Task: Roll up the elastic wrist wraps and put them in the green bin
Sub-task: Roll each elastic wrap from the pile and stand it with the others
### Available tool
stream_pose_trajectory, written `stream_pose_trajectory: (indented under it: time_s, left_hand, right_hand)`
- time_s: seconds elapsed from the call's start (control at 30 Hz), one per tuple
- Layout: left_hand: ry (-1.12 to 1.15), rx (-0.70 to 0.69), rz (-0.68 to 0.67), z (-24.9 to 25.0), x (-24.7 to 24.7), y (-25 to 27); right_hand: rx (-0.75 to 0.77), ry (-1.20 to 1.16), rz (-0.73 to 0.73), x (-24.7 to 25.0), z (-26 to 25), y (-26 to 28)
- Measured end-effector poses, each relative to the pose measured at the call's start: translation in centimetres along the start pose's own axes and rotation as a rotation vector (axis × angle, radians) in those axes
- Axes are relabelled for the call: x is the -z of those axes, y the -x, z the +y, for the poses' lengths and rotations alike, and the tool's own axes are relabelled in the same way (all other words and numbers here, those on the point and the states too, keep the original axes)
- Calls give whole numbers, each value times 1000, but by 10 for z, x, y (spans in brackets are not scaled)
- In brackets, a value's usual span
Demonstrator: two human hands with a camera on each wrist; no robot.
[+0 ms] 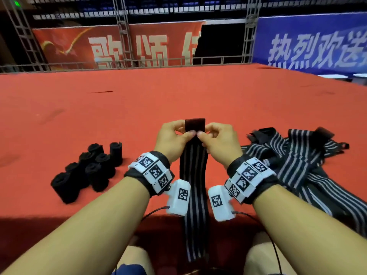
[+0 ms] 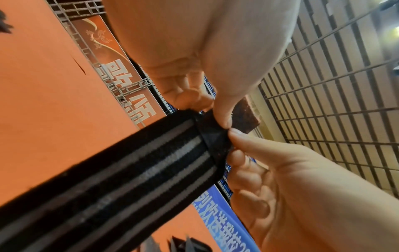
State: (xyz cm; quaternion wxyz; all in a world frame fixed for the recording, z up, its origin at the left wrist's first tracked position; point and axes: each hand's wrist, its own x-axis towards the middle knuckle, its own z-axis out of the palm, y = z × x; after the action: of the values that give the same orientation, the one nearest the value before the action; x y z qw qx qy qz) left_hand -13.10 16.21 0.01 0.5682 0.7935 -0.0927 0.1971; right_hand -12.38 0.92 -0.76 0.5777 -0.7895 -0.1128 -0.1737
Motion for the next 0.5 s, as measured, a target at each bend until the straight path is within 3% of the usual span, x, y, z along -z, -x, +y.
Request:
stream_pose_trajectory:
  time_s: [0.3, 0.5]
  left_hand:
    - [-33, 77, 11, -61, -10, -24]
    - [-38, 120, -4, -101, -7, -36]
  right_hand:
    - [-100, 56, -82, -29, 49, -30]
    - [-105, 118, -239, -51, 72, -48]
